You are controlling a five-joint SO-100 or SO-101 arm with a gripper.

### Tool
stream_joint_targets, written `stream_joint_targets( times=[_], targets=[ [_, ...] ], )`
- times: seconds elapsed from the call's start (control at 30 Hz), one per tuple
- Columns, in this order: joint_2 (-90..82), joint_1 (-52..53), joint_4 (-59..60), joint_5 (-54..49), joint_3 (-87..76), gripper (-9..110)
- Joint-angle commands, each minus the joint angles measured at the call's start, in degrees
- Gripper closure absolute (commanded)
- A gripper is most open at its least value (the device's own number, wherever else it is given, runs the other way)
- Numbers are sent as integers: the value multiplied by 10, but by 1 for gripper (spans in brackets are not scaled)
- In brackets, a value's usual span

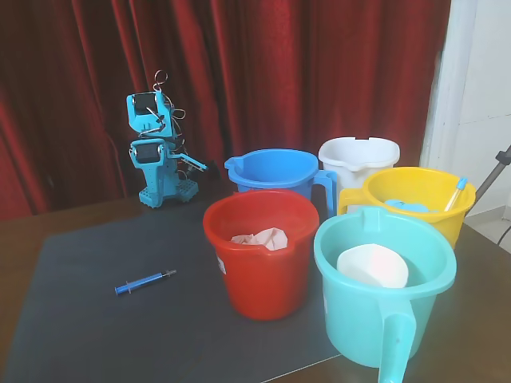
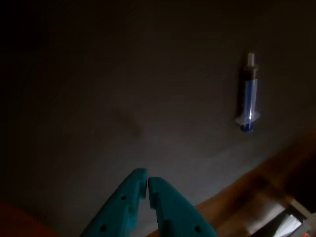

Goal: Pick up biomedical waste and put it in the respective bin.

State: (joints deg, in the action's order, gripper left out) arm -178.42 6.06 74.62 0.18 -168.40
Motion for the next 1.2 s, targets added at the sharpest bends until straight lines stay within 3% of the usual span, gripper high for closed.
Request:
stream_joint_targets(
  times=[0.0,0.3,0.63,0.83,1.17],
  targets=[
    [-4,-2,0,-2,9,102],
    [-4,0,-22,-4,9,101],
    [6,0,-277,-1,40,102],
    [147,25,-160,-25,237,102],
    [618,25,83,-27,672,102]
  ],
)
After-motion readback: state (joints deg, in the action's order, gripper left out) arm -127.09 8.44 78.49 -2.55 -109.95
